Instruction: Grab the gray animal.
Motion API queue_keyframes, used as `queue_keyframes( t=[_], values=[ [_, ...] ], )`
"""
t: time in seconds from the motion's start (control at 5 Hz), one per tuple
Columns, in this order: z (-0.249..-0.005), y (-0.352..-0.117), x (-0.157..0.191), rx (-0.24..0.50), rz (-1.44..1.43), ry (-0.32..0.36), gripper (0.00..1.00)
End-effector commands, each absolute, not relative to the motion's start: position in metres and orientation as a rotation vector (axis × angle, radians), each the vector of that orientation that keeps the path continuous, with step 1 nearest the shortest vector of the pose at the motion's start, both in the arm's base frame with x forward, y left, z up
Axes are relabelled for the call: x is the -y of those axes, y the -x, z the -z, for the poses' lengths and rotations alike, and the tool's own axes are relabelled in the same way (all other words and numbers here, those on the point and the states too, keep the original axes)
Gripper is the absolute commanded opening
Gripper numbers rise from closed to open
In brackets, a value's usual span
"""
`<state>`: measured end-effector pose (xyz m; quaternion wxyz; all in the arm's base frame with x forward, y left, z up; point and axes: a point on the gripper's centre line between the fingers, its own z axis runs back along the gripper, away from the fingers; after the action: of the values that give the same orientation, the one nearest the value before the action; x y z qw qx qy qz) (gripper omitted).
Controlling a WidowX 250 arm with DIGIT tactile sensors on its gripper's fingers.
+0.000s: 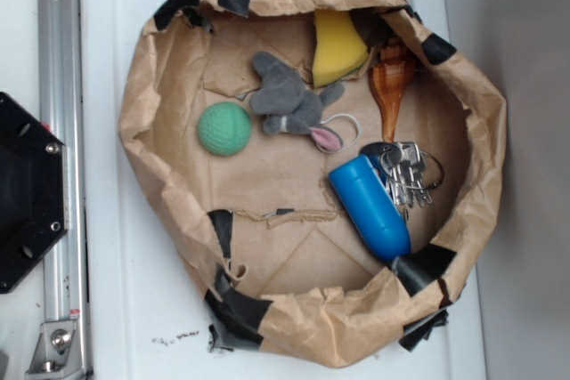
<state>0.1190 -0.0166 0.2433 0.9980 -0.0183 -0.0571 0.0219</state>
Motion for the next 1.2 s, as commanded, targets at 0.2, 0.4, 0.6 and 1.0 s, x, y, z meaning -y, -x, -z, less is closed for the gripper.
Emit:
queue_keyframes(
  t=[0.2, 0.4, 0.6, 1.0],
  values=[
    [-0.194, -0.169, 0.001, 0.11, -0.038, -0.03, 1.0],
    [-0.161, -0.221, -0.012, 0.143, 0.033, -0.072, 1.0],
    [-0.137, -0.258, -0.027, 0.105, 0.107, -0.073, 1.0],
    [-0.063, -0.251, -0.054, -0.026, 0.217, -0.141, 1.0]
  ],
)
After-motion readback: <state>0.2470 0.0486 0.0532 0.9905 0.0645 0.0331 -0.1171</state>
